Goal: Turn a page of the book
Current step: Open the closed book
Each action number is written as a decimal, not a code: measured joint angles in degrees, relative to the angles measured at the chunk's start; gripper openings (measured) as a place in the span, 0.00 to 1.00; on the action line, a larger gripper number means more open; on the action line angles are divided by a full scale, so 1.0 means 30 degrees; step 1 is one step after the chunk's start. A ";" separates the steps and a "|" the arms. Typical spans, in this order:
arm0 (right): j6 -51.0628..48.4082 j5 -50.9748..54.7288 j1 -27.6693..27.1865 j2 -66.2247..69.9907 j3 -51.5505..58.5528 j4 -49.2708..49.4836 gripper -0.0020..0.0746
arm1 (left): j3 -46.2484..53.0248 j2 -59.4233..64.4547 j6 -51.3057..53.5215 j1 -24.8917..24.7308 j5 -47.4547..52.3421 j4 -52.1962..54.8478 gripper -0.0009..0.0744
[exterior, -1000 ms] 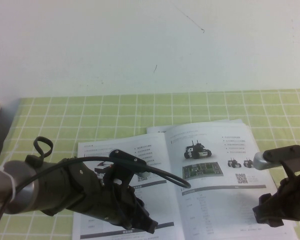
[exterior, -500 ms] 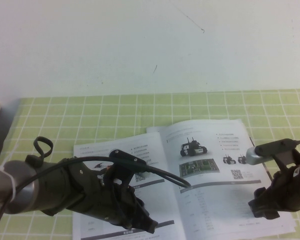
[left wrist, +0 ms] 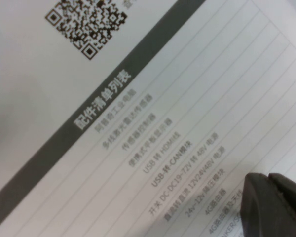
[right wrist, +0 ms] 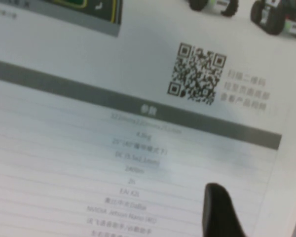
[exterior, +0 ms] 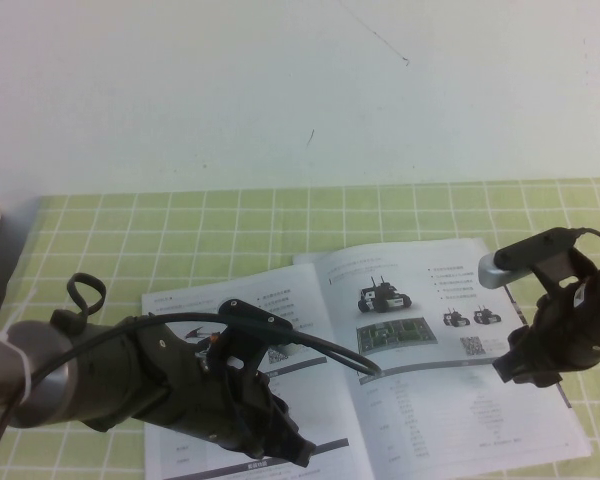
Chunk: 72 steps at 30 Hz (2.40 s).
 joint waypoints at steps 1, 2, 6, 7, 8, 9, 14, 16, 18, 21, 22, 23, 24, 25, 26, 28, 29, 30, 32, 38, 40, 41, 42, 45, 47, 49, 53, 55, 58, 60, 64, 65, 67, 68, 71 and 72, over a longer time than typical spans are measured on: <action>0.0000 -0.0217 0.0000 0.0000 0.0000 -0.0091 0.48 | 0.0000 0.0000 0.0014 0.0000 0.0000 0.0000 0.01; 0.0031 -0.0478 0.0000 0.0000 -0.0009 -0.0128 0.50 | 0.0000 0.0000 0.0014 0.0000 0.0000 0.0000 0.01; 0.0077 -0.1582 0.0000 0.0311 -0.0052 -0.0521 0.62 | 0.0000 0.0000 0.0014 0.0000 0.0036 0.0000 0.01; 0.0077 -0.1851 0.0000 0.0430 -0.0086 -0.0567 0.65 | 0.0000 0.0000 0.0044 0.0000 0.0069 0.0000 0.01; 0.0077 -0.2105 0.0000 0.0562 -0.0086 -0.0604 0.66 | 0.0000 0.0000 0.0044 0.0000 0.0069 0.0000 0.01; 0.0077 -0.2319 0.0000 0.0657 -0.0086 -0.0604 0.67 | 0.0000 0.0000 0.0044 0.0000 0.0069 0.0000 0.01; 0.0237 -0.3171 0.0000 0.1319 -0.0086 -0.0604 0.68 | 0.0000 0.0000 0.0044 0.0000 0.0069 0.0000 0.01; 0.0237 -0.3395 0.0000 0.1684 -0.0086 -0.0604 0.69 | 0.0000 0.0000 0.0044 0.0000 0.0069 0.0000 0.01; 0.0314 -0.3430 0.0000 0.1921 -0.0094 -0.0568 0.69 | 0.0000 0.0008 0.0092 0.0000 0.0069 0.0000 0.01; 0.0361 -0.3463 0.0000 0.2042 -0.0255 -0.0565 0.69 | 0.0000 0.0008 0.0118 0.0000 0.0069 0.0000 0.01; 0.0361 -0.3470 0.0000 0.2129 -0.0340 -0.0525 0.69 | 0.0000 0.0008 0.0118 0.0000 0.0069 0.0000 0.01; 0.0361 -0.3444 0.0000 0.2209 -0.0424 -0.0425 0.69 | 0.0000 0.0008 0.0118 0.0000 0.0069 0.0000 0.01; 0.0361 -0.3396 0.0000 0.2255 -0.0542 -0.0324 0.69 | 0.0000 0.0008 0.0118 0.0000 0.0069 0.0000 0.01; 0.0394 -0.3396 -0.0035 0.2302 -0.0632 -0.0107 0.69 | 0.0000 0.0008 0.0118 0.0000 0.0069 0.0000 0.01; 0.0387 -0.3297 -0.0035 0.2397 -0.0720 0.0069 0.69 | 0.0000 0.0008 0.0118 0.0000 0.0069 0.0000 0.01; 0.0387 -0.3297 -0.0077 0.2482 -0.0792 0.0601 0.68 | 0.0000 0.0008 0.0118 0.0000 0.0069 0.0000 0.01; 0.0387 -0.3251 -0.0117 0.2565 -0.0842 0.0802 0.68 | 0.0000 0.0008 0.0118 0.0000 0.0069 0.0000 0.01; 0.0387 -0.3251 -0.0117 0.2614 -0.0882 0.0959 0.67 | 0.0000 0.0008 0.0118 0.0000 0.0069 0.0000 0.01; 0.0387 -0.3168 -0.0161 0.2695 -0.0918 0.1227 0.62 | 0.0000 0.0008 0.0118 0.0000 0.0069 0.0000 0.01; 0.0387 -0.3168 -0.0234 0.2886 -0.1076 0.1714 0.41 | 0.0000 0.0008 0.0118 0.0000 0.0069 0.0000 0.01; 0.0387 -0.3205 -0.0248 0.2904 -0.1123 0.1831 0.35 | 0.0000 0.0008 0.0118 0.0000 0.0069 0.0000 0.01; 0.0387 -0.3205 -0.0281 0.2934 -0.1138 0.1932 0.31 | 0.0000 0.0008 0.0118 0.0000 0.0069 0.0000 0.01; 0.0387 -0.3205 -0.0295 0.2934 -0.1170 0.2028 0.29 | 0.0000 0.0008 0.0118 0.0000 0.0069 0.0000 0.01; 0.0311 -0.3205 -0.0295 0.2986 -0.1217 0.2486 0.20 | 0.0000 0.0008 0.0118 0.0000 0.0069 0.0000 0.01; 0.0311 -0.3205 -0.0295 0.2986 -0.1217 0.2617 0.15 | 0.0000 0.0008 0.0118 0.0000 0.0069 0.0000 0.01; 0.0279 -0.3205 -0.0295 0.2986 -0.1217 0.2682 0.13 | 0.0000 0.0008 0.0118 0.0000 0.0069 0.0000 0.01; -0.0078 -0.3169 -0.0295 0.2734 -0.1217 0.2714 0.11 | 0.0000 0.0008 0.0118 0.0000 0.0069 0.0000 0.01; -0.0152 -0.2882 -0.0261 0.2426 -0.1086 0.2760 0.10 | 0.0000 0.0008 0.0118 0.0000 0.0069 0.0000 0.01; -0.0187 -0.2316 -0.0221 0.1880 -0.0940 0.2760 0.09 | 0.0000 0.0008 0.0118 0.0000 0.0069 0.0000 0.01; -0.0230 -0.2114 -0.0188 0.1491 -0.0897 0.2803 0.09 | 0.0000 0.0008 0.0118 0.0000 0.0069 0.0000 0.01; -0.0533 -0.1993 -0.0188 0.0724 -0.0897 0.2817 0.08 | 0.0000 0.0008 0.0118 0.0000 0.0069 0.0000 0.01; -0.0574 -0.1993 -0.0188 0.0547 -0.0897 0.2853 0.08 | 0.0000 0.0008 0.0118 0.0000 0.0069 0.0000 0.01; -0.0651 -0.1949 -0.0188 0.0283 -0.0897 0.2892 0.08 | 0.0000 0.0008 0.0118 0.0000 0.0069 0.0000 0.01; -0.0679 -0.1949 -0.0188 0.0242 -0.0897 0.2892 0.08 | 0.0000 0.0008 0.0118 0.0000 0.0069 0.0000 0.01; -0.1054 -0.1903 -0.0188 0.0206 -0.0897 0.3018 0.08 | 0.0000 0.0008 0.0118 0.0000 0.0069 0.0000 0.01; -0.1126 -0.1903 -0.0188 0.0206 -0.0897 0.3058 0.08 | 0.0000 0.0008 0.0118 0.0000 0.0069 0.0000 0.01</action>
